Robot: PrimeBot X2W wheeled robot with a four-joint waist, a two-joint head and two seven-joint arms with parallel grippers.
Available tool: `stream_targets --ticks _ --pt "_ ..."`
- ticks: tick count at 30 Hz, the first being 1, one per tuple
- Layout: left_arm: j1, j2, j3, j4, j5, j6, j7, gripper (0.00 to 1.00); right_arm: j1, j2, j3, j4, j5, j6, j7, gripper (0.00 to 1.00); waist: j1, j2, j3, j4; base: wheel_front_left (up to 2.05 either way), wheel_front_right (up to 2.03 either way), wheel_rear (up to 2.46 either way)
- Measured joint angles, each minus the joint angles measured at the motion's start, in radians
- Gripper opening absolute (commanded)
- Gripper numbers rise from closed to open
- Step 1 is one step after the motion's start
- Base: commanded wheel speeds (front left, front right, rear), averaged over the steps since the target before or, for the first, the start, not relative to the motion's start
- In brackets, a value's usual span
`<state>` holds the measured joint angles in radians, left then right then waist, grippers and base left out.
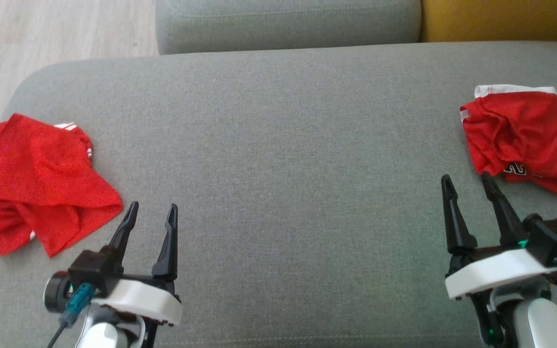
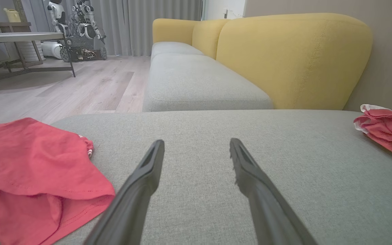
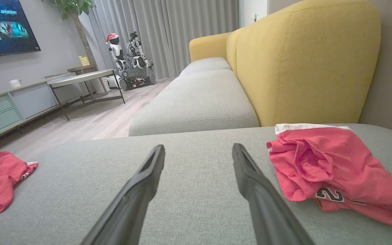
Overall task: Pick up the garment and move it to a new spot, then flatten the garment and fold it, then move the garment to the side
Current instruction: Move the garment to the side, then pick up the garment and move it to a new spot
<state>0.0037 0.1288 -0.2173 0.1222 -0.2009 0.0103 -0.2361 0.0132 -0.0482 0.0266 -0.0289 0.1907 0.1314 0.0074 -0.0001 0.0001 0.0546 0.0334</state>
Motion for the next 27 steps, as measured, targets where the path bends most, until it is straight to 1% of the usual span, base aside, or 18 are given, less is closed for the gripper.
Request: stream_targets --ticks 15,27 --pt "0.015 0.014 -0.009 -0.019 -0.004 0.016 0.012 1.00 0.004 0.000 -0.005 -0.002 -0.006 0.000 0.000 1.00 0.0000 0.0000 -0.008 0.005 0.00 0.00 0.00" --pt "0.012 0.015 -0.026 -0.021 -0.004 0.018 0.011 1.00 0.004 0.001 -0.007 -0.002 -0.006 0.000 0.000 1.00 0.0000 0.0000 0.000 0.013 0.00 0.00 0.00"
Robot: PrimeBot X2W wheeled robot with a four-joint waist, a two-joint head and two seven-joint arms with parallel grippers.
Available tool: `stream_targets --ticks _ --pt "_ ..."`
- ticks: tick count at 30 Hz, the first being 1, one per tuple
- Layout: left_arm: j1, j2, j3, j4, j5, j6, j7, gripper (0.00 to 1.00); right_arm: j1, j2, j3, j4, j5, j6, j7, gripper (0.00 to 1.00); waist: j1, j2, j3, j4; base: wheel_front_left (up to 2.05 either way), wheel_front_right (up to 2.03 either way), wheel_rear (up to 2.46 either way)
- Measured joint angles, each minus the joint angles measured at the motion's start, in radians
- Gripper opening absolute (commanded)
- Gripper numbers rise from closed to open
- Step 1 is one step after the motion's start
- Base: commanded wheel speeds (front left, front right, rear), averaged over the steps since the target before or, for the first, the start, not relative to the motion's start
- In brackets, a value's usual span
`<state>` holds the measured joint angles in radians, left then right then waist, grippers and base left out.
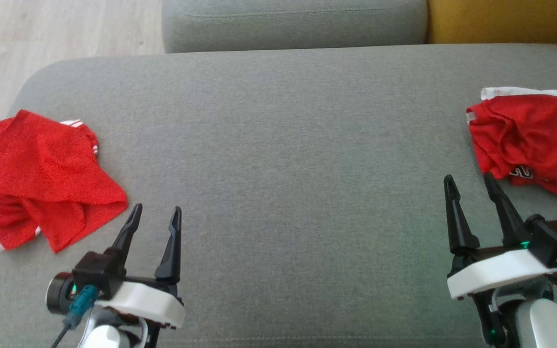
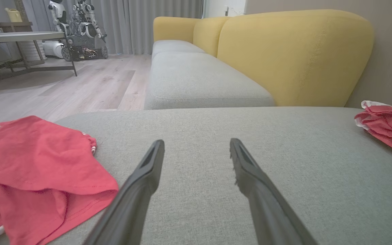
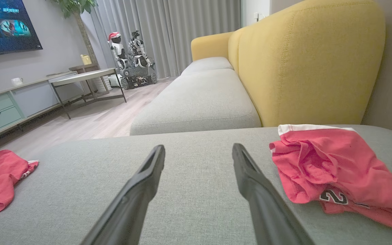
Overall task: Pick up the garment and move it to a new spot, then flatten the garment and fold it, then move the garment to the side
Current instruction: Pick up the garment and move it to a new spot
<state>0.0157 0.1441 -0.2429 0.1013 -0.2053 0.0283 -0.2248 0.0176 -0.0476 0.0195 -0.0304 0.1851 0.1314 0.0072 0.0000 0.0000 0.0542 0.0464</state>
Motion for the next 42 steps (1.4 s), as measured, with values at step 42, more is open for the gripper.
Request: stream_targets --ticks 42 --pt "-0.016 0.008 0.044 -0.005 -0.054 0.044 -0.016 1.00 0.016 0.000 0.059 -0.053 0.000 0.000 0.011 1.00 0.0001 0.0000 -0.005 0.365 0.00 0.00 0.00"
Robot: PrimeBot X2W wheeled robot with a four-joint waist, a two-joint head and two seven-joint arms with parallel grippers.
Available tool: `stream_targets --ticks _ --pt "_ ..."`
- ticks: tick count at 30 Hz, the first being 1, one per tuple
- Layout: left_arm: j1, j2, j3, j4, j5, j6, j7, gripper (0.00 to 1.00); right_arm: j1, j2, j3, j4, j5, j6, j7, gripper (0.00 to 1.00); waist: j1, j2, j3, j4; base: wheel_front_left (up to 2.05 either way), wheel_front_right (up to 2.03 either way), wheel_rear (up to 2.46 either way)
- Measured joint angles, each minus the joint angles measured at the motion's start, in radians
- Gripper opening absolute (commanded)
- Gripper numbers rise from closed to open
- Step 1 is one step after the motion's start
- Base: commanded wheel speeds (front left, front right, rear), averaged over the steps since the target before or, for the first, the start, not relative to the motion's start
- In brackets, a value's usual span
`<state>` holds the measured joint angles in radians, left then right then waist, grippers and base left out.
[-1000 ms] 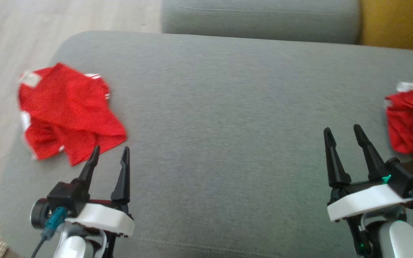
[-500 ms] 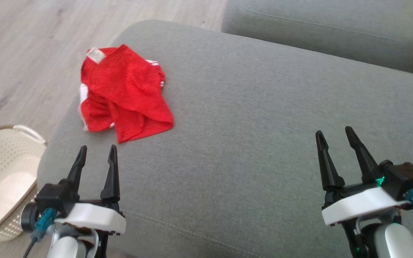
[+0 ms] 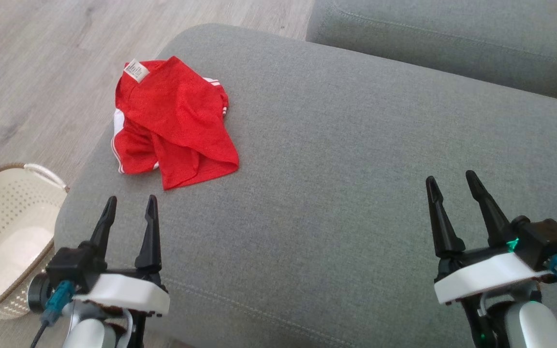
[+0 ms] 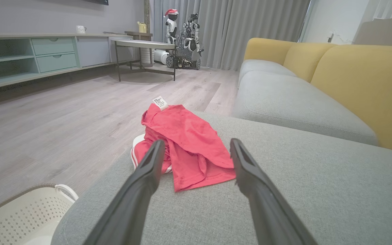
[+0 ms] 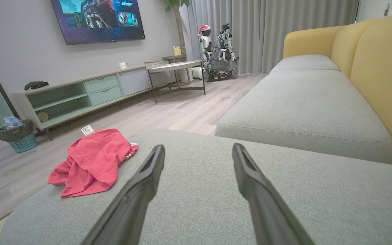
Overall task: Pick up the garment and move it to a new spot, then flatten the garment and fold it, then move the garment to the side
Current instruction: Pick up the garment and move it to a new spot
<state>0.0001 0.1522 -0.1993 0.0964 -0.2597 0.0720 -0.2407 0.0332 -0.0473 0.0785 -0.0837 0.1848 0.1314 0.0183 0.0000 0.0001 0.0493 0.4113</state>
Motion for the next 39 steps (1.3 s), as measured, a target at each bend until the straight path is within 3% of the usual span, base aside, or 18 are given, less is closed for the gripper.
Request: stream_targets --ticks 5,8,16,25,31,37,38,39 --pt "-0.004 -0.001 0.000 -0.001 -0.026 -0.003 0.000 1.00 -0.001 0.000 -0.003 -0.004 0.000 0.000 0.007 1.00 0.0000 0.0000 0.017 0.000 0.00 0.00 0.00" --pt "-0.025 -0.014 -0.010 0.007 -0.056 -0.027 -0.006 1.00 -0.004 0.000 -0.011 -0.016 -0.002 0.000 0.015 1.00 0.0000 0.0000 0.040 -0.001 0.00 0.00 0.00" --pt "-0.263 -0.036 -0.003 0.119 -0.087 -0.044 0.002 1.00 -0.076 -0.001 -0.012 -0.052 -0.037 0.000 0.050 1.00 0.0001 0.0000 0.126 -0.020 0.00 0.00 0.00" --pt "-0.599 -0.038 0.019 0.562 -0.137 -0.107 0.088 1.00 -0.156 -0.026 0.028 -0.065 -0.045 0.000 0.071 1.00 0.0003 0.0000 0.239 -0.089 0.00 0.00 0.00" --pt "-0.717 -0.025 0.050 0.874 -0.187 -0.131 0.183 1.00 -0.196 -0.029 0.051 -0.059 -0.042 0.000 0.070 1.00 0.0001 0.0000 0.284 -0.151 0.00 0.00 0.00" --pt "-0.794 0.002 0.061 1.053 -0.219 -0.151 0.261 1.00 -0.208 -0.030 0.053 -0.036 -0.035 0.000 0.064 1.00 0.0000 0.0000 0.309 -0.199 0.00 0.00 0.00" --pt "-0.810 0.004 0.062 1.070 -0.220 -0.153 0.277 0.95 -0.208 -0.030 0.053 -0.033 -0.035 0.000 0.060 1.00 0.0000 0.0000 0.310 -0.204 0.00 0.00 0.00" --pt "-0.823 0.005 0.065 1.082 -0.224 -0.153 0.283 0.42 -0.208 -0.030 0.052 -0.031 -0.035 0.000 0.060 1.00 0.0000 0.0000 0.310 -0.207 0.00 0.00 0.00"
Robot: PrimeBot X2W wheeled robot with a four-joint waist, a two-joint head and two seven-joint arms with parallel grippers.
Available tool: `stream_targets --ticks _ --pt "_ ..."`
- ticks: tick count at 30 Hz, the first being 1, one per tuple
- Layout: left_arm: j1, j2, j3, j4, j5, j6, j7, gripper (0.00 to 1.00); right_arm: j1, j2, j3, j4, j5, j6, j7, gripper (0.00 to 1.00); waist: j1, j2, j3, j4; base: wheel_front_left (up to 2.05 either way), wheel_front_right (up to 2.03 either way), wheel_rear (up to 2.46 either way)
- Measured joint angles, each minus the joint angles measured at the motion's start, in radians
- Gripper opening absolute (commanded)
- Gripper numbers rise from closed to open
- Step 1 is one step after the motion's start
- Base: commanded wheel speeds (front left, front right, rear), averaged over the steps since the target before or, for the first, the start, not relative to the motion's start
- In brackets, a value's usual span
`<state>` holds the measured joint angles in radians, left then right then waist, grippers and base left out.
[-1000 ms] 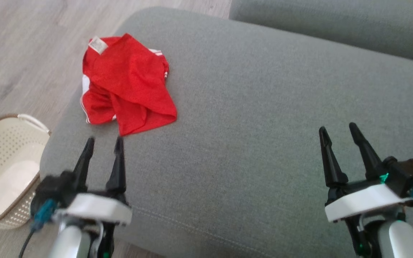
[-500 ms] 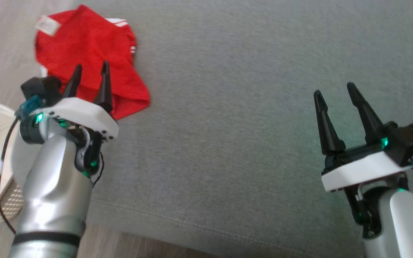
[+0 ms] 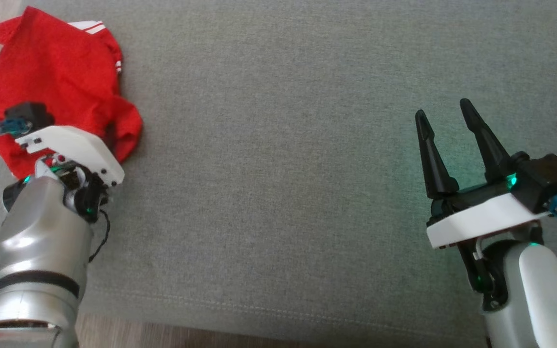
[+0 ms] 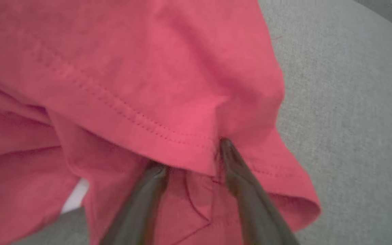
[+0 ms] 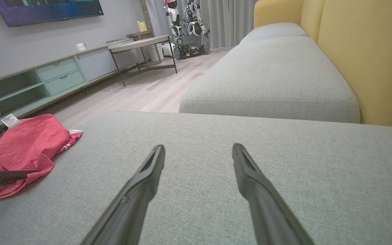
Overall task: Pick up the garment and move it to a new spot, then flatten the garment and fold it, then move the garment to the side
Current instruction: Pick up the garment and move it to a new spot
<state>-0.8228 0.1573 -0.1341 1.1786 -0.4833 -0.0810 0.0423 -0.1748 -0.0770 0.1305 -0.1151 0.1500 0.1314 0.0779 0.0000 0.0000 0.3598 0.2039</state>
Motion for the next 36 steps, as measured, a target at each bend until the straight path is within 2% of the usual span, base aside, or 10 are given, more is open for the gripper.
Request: stream_targets --ticks 1,5,10,16,21,30,36 --pt "-0.008 0.001 0.003 0.013 -0.005 -0.001 0.000 0.00 0.000 0.000 0.000 0.002 0.000 0.000 0.000 1.00 0.0000 0.0000 -0.002 -0.002 0.00 0.00 0.00" --pt "-0.003 0.003 -0.003 0.038 -0.002 -0.009 -0.052 0.00 0.000 0.000 -0.007 0.007 0.008 0.000 -0.010 1.00 0.0000 0.0000 -0.015 -0.006 0.00 0.00 0.00" --pt "0.025 0.007 -0.015 0.039 0.010 -0.006 -0.216 0.00 0.001 0.001 -0.015 0.017 0.008 0.000 -0.020 1.00 0.0000 0.0000 -0.048 -0.006 0.00 0.00 0.00" --pt "0.065 0.039 -0.016 -0.079 0.044 0.014 -0.291 0.00 0.012 0.003 -0.037 0.028 0.015 0.000 -0.034 1.00 0.0000 0.0000 -0.107 -0.004 0.00 0.00 0.00" --pt "0.186 0.051 0.013 -0.375 0.086 0.064 -0.292 0.00 0.063 0.007 -0.045 0.032 0.019 0.000 -0.043 1.00 0.0000 0.0000 -0.160 -0.004 0.00 0.00 0.00" --pt "0.530 0.050 0.004 -0.846 0.150 0.127 -0.287 0.00 0.103 0.018 -0.049 0.038 0.031 0.000 -0.045 1.00 0.0000 0.0000 -0.236 -0.011 0.00 0.00 0.00" --pt "0.695 0.050 -0.043 -1.147 0.161 0.171 -0.199 0.00 0.145 0.026 -0.047 0.048 0.042 0.000 -0.052 1.00 -0.0001 0.0000 -0.276 -0.031 0.00 0.00 0.00"
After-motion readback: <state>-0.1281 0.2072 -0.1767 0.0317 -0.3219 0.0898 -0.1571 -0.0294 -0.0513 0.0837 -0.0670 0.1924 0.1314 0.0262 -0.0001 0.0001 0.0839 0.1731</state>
